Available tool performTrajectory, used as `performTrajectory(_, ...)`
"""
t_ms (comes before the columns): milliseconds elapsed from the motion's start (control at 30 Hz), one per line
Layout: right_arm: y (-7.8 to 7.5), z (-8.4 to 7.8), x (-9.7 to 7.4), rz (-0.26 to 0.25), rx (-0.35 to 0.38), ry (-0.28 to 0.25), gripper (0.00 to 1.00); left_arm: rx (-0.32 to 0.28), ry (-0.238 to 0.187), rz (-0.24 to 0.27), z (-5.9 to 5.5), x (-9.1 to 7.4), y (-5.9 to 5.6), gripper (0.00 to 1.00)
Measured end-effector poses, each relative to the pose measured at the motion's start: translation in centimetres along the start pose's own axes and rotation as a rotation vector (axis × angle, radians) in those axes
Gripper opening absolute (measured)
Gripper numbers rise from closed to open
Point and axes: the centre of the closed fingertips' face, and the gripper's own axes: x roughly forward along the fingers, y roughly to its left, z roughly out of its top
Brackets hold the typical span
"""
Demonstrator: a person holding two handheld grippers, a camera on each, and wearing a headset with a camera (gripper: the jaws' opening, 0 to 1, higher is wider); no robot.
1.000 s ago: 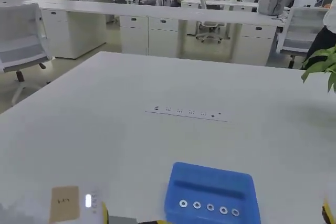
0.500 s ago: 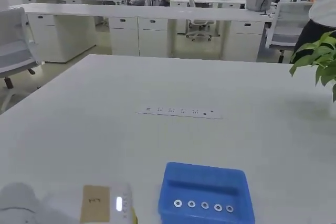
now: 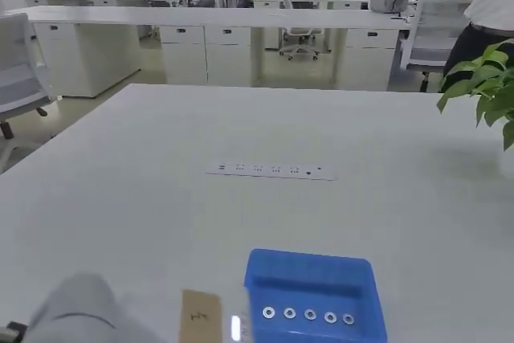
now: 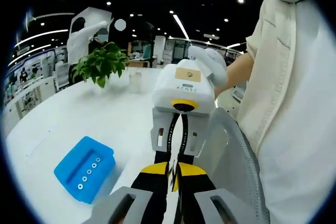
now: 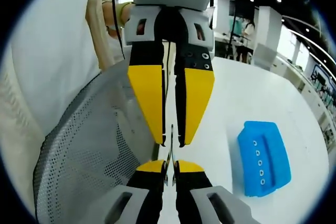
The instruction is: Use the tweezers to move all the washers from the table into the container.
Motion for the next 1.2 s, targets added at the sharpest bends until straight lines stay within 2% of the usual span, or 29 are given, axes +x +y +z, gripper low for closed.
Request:
performTrajectory(433, -0.1, 0.1, -0.1, -0.011, -0.004, -0.002, 0.04, 0.020, 0.024, 0.006, -0.2, -0.1, 0.1, 0.00)
performTrajectory(600, -0.1, -0.1, -0.1, -0.010, 0.000, 0.001, 0.04, 0.059, 0.061, 0.006, -0.7, -0.3, 0.2, 0.00)
performTrajectory(733, -0.3, -0.5, 0.0, -0.019, 0.009, 0.006, 0.04, 0.091, 0.102, 0.014, -1.4, -0.5, 0.6, 0.00)
performTrajectory(967, -1.8, -0.9, -0.1, -0.060, 0.077, -0.015, 0.05, 0.135, 0.193, 0.046, -3.3, -0.8, 1.8, 0.00)
performTrajectory(1100, -2.4, -0.9, 0.3, -0.073, 0.086, -0.015, 0.05, 0.136, 0.212, 0.053, -3.9, -0.8, 2.5, 0.00)
performTrajectory(1200, -2.8, -1.2, 0.9, -0.083, 0.072, 0.004, 0.05, 0.135, 0.228, 0.056, -4.6, -0.8, 3.2, 0.00)
